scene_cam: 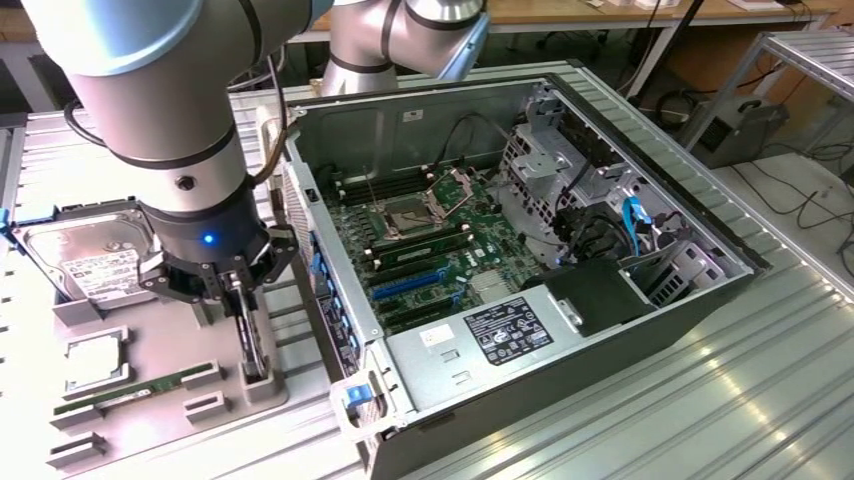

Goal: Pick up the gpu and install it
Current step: 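Pick up the gpu and move the gpu toward the slot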

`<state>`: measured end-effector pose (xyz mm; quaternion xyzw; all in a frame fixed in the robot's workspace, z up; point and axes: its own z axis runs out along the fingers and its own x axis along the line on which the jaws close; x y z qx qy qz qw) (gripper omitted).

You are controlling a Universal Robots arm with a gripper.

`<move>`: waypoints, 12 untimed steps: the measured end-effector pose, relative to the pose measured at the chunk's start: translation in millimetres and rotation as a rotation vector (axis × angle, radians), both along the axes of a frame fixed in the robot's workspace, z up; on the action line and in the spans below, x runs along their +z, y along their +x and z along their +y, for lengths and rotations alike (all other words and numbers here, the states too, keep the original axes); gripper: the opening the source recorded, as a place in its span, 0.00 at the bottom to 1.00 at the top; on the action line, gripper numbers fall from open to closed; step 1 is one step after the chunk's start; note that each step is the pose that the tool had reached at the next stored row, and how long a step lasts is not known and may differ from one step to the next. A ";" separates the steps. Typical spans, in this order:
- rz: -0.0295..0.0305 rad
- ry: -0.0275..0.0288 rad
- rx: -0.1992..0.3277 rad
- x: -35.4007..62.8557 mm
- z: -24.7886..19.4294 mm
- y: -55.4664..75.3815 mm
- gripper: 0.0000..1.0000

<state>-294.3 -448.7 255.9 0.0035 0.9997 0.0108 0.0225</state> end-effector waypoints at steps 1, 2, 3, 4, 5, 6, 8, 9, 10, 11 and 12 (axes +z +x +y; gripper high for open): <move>0.0002 0.0001 0.000 2.3 -0.1 0.0 0.26; 0.0003 0.0002 0.000 4.3 -0.1 0.0 0.26; 0.0006 0.0002 0.001 6.4 -0.2 0.0 0.26; 0.0008 0.0002 0.001 8.5 -0.4 0.1 0.26; 0.0012 0.0002 0.001 11.6 -0.5 0.1 0.26; 0.0015 0.0002 0.001 14.2 -0.7 0.1 0.26; 0.0021 0.0002 0.001 20.4 -1.0 0.1 0.26; 0.0024 0.0002 0.002 24.1 -1.3 0.2 0.26; 0.0029 0.0001 0.002 28.1 -1.5 0.2 0.26; 0.0032 0.0003 0.002 32.6 -1.7 0.2 0.26; 0.0037 0.0002 0.002 37.0 -1.9 0.2 0.26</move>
